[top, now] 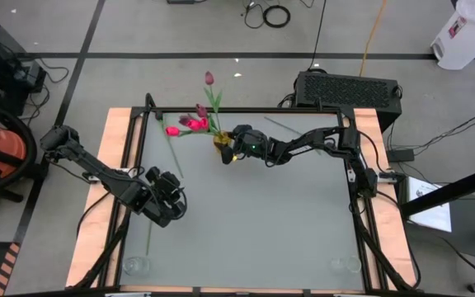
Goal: Sort flowers into vase by color
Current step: Move the yellow vase to the top of the table
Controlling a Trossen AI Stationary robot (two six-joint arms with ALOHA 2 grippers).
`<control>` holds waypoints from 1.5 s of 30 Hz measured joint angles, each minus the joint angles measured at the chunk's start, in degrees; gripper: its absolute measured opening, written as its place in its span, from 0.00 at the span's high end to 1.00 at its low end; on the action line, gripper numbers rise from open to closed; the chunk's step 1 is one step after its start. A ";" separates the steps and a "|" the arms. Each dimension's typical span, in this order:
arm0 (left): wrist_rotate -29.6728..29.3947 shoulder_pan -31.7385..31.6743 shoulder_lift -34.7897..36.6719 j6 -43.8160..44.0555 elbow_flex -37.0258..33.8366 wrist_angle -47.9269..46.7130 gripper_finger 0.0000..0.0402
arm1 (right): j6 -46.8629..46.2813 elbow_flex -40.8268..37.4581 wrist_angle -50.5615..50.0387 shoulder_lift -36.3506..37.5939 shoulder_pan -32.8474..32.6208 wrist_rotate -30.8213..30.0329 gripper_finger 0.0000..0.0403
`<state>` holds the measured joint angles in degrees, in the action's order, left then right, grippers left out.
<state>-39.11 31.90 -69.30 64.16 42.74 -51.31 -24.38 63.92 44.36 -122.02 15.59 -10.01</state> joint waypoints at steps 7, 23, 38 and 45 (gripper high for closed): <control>0.00 -0.01 0.00 0.00 0.00 0.00 0.70 | 0.22 0.02 -0.62 0.09 0.03 1.02 0.19; 0.62 0.00 0.00 0.02 0.00 0.02 0.70 | 2.84 0.07 -3.84 0.14 0.22 -2.32 0.19; 1.25 0.00 0.00 0.00 0.00 0.00 0.70 | 2.60 0.02 -3.86 0.04 -0.75 -3.61 0.19; 1.25 0.00 0.00 0.01 0.00 0.00 0.70 | 2.67 0.02 -3.80 0.04 -1.49 -3.53 0.19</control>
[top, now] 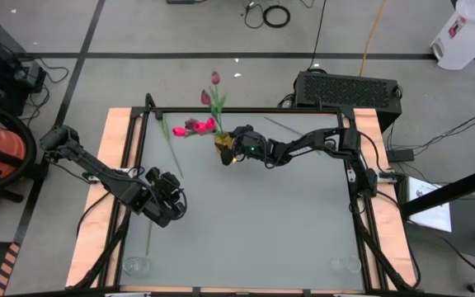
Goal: Sort flowers into vase by color
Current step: Move the yellow vase to the top of the table
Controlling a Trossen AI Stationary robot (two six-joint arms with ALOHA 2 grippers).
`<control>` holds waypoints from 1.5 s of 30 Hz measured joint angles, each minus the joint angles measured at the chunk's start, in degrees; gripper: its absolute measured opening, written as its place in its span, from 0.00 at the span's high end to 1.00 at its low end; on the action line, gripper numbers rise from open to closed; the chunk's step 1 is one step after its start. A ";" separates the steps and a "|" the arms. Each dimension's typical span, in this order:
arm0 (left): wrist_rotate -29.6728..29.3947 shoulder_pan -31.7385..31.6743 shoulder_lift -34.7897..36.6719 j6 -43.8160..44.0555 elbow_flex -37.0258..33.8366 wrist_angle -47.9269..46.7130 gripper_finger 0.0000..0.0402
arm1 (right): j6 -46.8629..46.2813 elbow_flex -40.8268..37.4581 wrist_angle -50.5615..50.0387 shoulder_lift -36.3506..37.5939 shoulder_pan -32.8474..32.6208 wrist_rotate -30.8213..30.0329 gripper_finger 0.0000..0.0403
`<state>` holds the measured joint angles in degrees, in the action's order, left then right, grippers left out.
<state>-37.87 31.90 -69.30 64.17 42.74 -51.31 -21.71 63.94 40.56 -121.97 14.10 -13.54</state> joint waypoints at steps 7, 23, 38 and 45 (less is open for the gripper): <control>0.00 0.00 0.00 0.01 0.00 0.27 0.70 | 1.87 0.00 -0.07 -0.07 -0.04 0.03 0.19; 0.00 0.00 0.00 0.03 0.00 1.31 0.70 | 4.87 -0.04 -0.04 -0.09 0.12 0.22 0.19; 0.09 0.00 0.00 0.01 0.00 1.31 0.70 | 6.61 -0.13 1.18 -0.17 -0.20 0.23 0.19; 0.09 -0.02 0.00 0.01 0.00 1.31 0.70 | 8.17 -0.13 1.09 -0.17 -0.93 -0.01 0.19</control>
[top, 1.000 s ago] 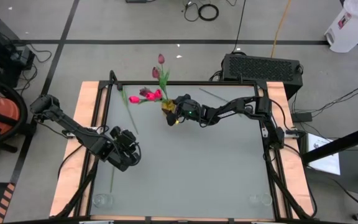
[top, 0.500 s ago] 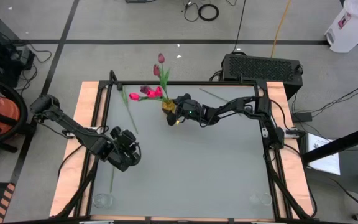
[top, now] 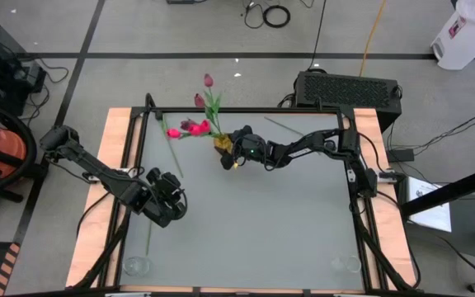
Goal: Sort flowers into vase by color
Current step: Move the yellow vase to the top of the table
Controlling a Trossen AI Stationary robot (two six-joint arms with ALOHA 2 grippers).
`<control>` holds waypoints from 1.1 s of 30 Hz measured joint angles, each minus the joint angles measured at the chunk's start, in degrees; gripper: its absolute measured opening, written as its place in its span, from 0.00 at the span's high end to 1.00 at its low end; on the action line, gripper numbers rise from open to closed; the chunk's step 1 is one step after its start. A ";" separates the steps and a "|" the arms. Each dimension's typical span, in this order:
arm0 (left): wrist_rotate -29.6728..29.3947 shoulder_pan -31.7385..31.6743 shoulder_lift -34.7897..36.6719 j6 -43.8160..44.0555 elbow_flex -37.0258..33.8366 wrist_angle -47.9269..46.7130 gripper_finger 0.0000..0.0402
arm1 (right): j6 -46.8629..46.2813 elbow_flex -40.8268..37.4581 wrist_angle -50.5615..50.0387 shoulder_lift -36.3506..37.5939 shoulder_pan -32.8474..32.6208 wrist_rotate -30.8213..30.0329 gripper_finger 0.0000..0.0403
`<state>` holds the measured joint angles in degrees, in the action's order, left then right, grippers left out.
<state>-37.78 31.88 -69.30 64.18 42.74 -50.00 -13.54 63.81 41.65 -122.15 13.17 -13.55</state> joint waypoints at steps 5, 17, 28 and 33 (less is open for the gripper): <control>0.02 0.00 0.00 0.00 0.00 0.00 0.70 | 2.63 0.00 -0.07 0.00 -0.02 0.05 0.19; 0.02 0.00 0.00 0.00 0.00 0.00 0.70 | 6.42 0.00 -0.17 0.00 -0.02 0.12 0.19; 0.03 0.00 0.00 0.00 0.00 0.02 0.70 | 13.47 0.00 -0.27 0.00 -0.07 0.03 0.19; 0.02 0.01 0.00 0.00 0.00 0.02 0.70 | 12.54 0.00 -0.67 0.00 -0.07 -0.08 0.19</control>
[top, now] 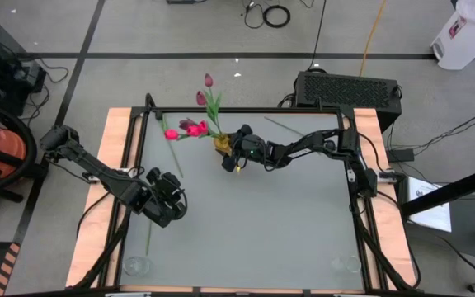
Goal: Sort flowers into vase by color
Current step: Move the yellow vase to the top of the table
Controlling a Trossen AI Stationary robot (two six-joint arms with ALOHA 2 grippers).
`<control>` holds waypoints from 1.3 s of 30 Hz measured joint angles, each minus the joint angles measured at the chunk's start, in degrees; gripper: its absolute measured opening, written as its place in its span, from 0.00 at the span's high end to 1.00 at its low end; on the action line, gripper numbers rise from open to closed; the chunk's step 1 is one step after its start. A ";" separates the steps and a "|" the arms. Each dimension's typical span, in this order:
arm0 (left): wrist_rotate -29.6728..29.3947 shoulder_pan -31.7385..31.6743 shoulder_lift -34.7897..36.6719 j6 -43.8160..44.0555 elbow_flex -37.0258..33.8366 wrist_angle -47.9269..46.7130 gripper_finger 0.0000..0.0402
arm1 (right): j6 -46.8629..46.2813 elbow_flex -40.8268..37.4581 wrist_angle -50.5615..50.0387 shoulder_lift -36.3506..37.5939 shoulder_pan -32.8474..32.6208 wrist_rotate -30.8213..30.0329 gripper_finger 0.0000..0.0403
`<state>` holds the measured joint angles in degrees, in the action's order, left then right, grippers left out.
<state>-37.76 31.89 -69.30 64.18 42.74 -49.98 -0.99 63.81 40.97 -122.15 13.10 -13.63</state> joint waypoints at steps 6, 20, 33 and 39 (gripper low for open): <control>0.02 0.01 0.00 -0.02 0.00 0.02 0.70 | -3.49 0.09 -0.76 0.13 0.02 -0.11 0.19; -0.04 0.01 0.00 -0.07 0.00 0.02 0.70 | -4.51 0.21 -3.18 0.31 0.02 -0.16 0.19; -19.09 -1.38 0.02 7.35 -4.05 0.99 0.70 | -4.84 0.09 -2.08 0.15 -0.04 -0.01 0.19; -21.09 -4.18 0.02 4.53 -8.04 8.53 0.70 | -5.81 0.09 -1.83 0.14 -0.13 0.05 0.19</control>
<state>-58.85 27.71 -69.28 68.71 34.70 -41.45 -6.81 63.90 39.15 -122.01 12.98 -13.58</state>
